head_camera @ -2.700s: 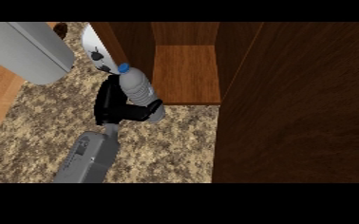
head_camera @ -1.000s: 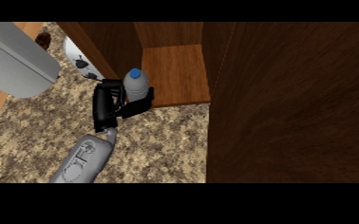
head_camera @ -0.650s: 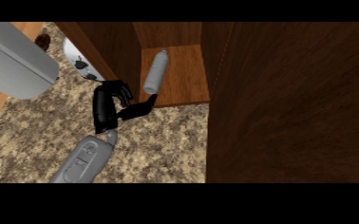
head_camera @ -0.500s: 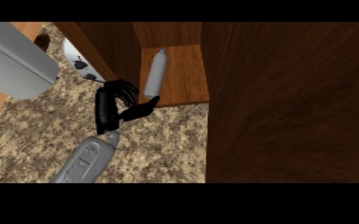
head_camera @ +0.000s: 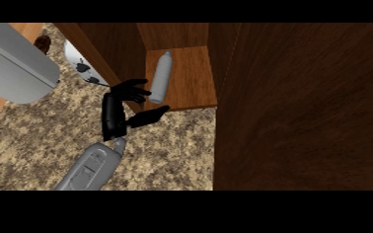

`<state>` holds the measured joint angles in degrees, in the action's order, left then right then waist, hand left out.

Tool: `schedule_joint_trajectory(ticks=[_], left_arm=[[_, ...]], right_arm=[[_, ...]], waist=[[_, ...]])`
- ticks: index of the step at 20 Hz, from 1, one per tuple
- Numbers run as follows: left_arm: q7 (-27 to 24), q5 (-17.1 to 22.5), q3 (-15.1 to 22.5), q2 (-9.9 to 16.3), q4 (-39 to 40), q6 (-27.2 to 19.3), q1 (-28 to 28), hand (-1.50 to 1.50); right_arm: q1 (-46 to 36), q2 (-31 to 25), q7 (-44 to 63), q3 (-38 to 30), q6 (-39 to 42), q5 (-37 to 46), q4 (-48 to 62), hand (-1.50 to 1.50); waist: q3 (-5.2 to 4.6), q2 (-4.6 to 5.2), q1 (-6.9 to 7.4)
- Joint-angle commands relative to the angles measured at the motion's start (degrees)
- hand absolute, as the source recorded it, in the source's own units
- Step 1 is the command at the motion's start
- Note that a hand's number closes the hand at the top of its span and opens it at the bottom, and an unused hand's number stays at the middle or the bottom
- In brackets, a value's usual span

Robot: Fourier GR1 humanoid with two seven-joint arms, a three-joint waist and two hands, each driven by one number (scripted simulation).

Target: Pick up the bottled water, place it into the cabinet and close the cabinet

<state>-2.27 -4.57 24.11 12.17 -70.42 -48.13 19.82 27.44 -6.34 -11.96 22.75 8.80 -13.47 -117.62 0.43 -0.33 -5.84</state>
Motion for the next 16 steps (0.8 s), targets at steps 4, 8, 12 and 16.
schedule_joint_trajectory(ticks=[4,8,12,16], left_arm=[[0.58,6.19,-6.65,-0.60,8.80,7.91,15.36,-1.50],[-5.31,10.97,-7.85,-2.64,5.43,10.74,14.23,-1.50],[-8.99,15.26,-8.52,-4.02,3.91,15.08,14.21,-1.50],[-13.64,19.71,-11.05,-2.68,4.58,21.34,13.45,-1.50]], right_arm=[[0.58,0.02,-0.57,0.10,-0.22,0.13,-1.49,-1.50],[0.62,-0.08,-1.15,-0.69,-0.16,-0.09,-0.38,-1.50],[0.81,0.46,-1.68,-0.62,-0.87,0.41,-0.42,-1.50],[2.50,-0.27,-1.75,-1.48,-1.50,0.63,-1.82,-1.50]], waist=[[-0.68,1.89,-1.52],[-0.69,1.56,0.28],[-0.62,1.29,1.03],[-0.59,1.01,1.89]])
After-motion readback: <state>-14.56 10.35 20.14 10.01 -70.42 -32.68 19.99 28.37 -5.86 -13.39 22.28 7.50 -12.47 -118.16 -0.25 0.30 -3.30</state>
